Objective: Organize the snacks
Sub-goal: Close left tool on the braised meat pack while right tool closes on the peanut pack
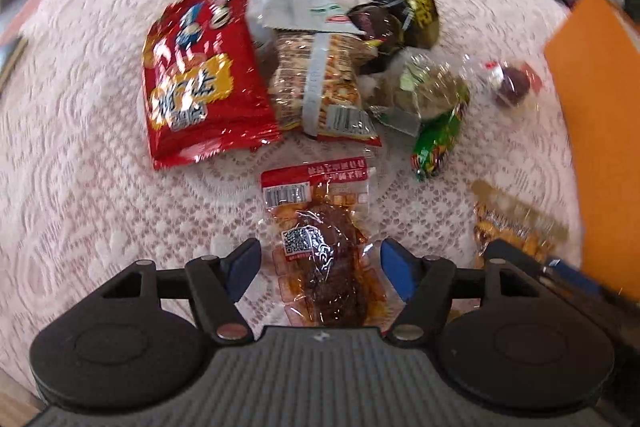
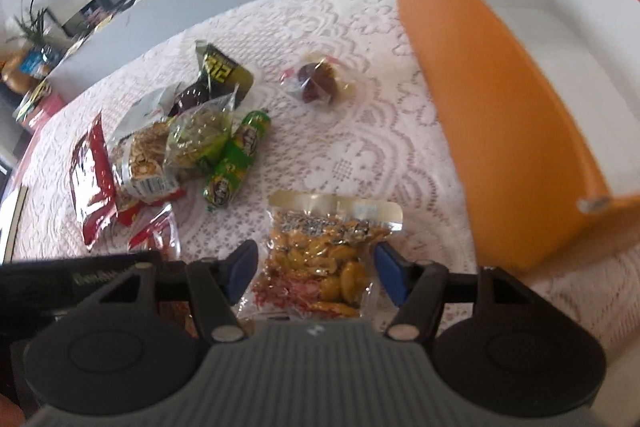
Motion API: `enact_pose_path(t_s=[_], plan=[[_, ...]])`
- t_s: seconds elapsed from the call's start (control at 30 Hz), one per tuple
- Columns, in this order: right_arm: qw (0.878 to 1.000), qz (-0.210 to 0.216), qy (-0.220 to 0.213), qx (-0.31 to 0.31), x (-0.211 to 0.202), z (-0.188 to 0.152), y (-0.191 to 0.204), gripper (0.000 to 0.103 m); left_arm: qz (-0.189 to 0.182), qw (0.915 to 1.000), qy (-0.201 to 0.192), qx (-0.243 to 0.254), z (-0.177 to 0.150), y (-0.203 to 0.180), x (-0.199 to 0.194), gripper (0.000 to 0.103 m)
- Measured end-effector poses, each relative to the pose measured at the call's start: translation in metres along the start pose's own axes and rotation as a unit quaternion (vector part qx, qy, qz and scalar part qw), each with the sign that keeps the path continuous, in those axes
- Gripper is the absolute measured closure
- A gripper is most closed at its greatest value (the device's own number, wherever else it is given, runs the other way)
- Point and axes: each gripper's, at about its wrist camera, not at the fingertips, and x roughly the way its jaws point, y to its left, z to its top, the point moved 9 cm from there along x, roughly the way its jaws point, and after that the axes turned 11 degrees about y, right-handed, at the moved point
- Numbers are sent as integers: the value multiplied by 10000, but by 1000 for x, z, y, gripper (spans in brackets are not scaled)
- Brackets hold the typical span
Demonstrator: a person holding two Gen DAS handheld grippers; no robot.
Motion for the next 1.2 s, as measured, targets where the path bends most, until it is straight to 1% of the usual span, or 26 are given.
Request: enact_pose_path(t_s=[0.07,0.13,0.2,0.23,0.27,0.3,0.33,0.4,0.5,0.57,0.63,0.7,0.8,0.83,0.87,0.93,0.97,1.0,1.03,1.07,1.13,1.2], plan=[[9999,67,86,49,4,-1,-2,40,65,9995,-8,318,1,-4,3,30],[9998,147,99,39,3,-2,-2,36,186,9977,-16,644,-2,-3,2,31],[9998,131,129,-74,5,-4,0,34,249,9952,-8,943,-7,-2,-1,32],[9997,121,144,-147,5,-5,2,31,264,9946,1,1000,-17,3,-9,32],[9996,118,165,-207,6,-6,5,28,281,9942,24,1037,-19,5,-9,32],[9994,112,191,-269,6,-8,7,26,303,9942,45,1033,-21,8,-8,28],[9992,99,218,-329,8,-9,10,24,328,9945,26,994,-21,11,-8,26],[9989,11,214,-421,10,-10,12,23,282,9956,4,897,-22,14,-6,22],[9988,-25,185,-457,11,-10,12,20,245,9963,-35,824,-24,18,-7,19],[9985,-87,167,-505,12,-10,13,18,193,9966,-92,797,-22,18,-3,19],[9983,-142,137,-550,14,-10,15,17,139,9966,-128,806,-23,18,-5,22],[9981,-209,93,-577,14,-10,17,18,77,9964,-182,819,-24,17,-8,29],[9978,-235,58,-615,13,-11,17,21,57,9964,-251,803,-31,16,-14,33],[9978,-231,43,-615,13,-11,17,37,43,9966,-269,774,-32,17,-15,33],[9977,-275,-10,-621,10,-11,16,37,30,9968,-278,749,-33,16,-18,33],[9983,-123,26,-565,10,-12,16,38,-20,9972,-299,683,-33,18,-19,34],[9983,-89,6,-575,9,-12,17,42,-43,9973,-307,659,-33,18,-20,34],[9984,-62,-50,-566,6,-11,17,48,-59,9974,-318,639,-33,18,-21,34],[9982,-5,-231,-562,0,-9,18,67,-75,9976,-345,603,-33,19,-22,34],[9975,82,-353,-606,-6,-7,20,74,-93,9976,-381,565,-33,20,-25,34],[9971,152,-325,-677,-9,-6,22,74,-107,9976,-400,560,-32,19,-27,34],[9975,247,-332,-571,-10,-5,19,78,-174,9976,-440,508,-33,18,-32,35]])
